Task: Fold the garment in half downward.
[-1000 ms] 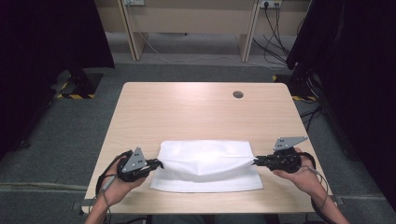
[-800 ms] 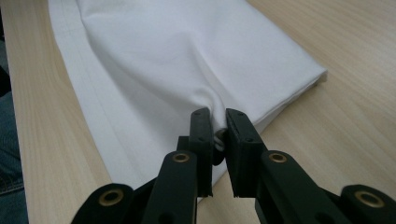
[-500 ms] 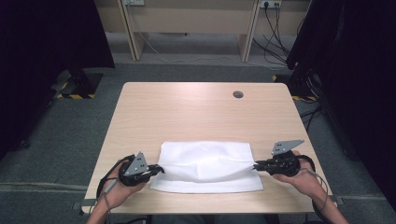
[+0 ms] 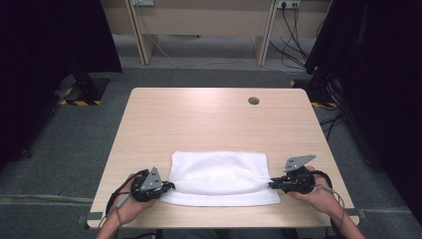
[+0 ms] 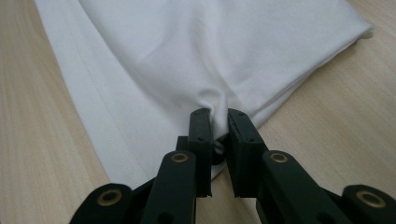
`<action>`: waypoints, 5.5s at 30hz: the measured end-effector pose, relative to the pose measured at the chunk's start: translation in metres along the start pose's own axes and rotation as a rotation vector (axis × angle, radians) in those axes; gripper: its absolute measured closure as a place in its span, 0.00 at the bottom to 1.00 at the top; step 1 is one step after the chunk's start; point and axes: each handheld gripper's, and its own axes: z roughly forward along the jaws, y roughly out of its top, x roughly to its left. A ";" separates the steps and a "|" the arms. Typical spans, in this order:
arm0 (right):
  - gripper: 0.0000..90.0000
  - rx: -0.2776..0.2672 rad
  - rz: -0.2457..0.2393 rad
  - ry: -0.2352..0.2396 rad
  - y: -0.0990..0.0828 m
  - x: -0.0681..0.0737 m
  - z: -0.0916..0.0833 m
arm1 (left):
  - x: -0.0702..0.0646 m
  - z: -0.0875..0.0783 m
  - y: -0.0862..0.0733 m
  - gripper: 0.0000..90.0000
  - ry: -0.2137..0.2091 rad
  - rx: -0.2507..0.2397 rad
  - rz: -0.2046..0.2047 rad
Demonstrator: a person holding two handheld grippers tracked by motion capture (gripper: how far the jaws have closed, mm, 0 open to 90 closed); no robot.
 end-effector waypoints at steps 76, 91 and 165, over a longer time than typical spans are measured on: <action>0.78 -0.018 -0.085 -0.288 0.061 -0.047 0.040 | 0.062 0.051 0.048 0.80 0.096 0.062 0.126; 0.96 -0.054 -0.058 -0.277 0.064 -0.042 0.032 | 0.065 0.035 0.053 0.94 0.146 -0.063 0.108; 0.69 0.006 -0.044 -0.176 0.048 0.000 0.037 | 0.032 0.046 0.048 0.64 0.103 -0.047 0.088</action>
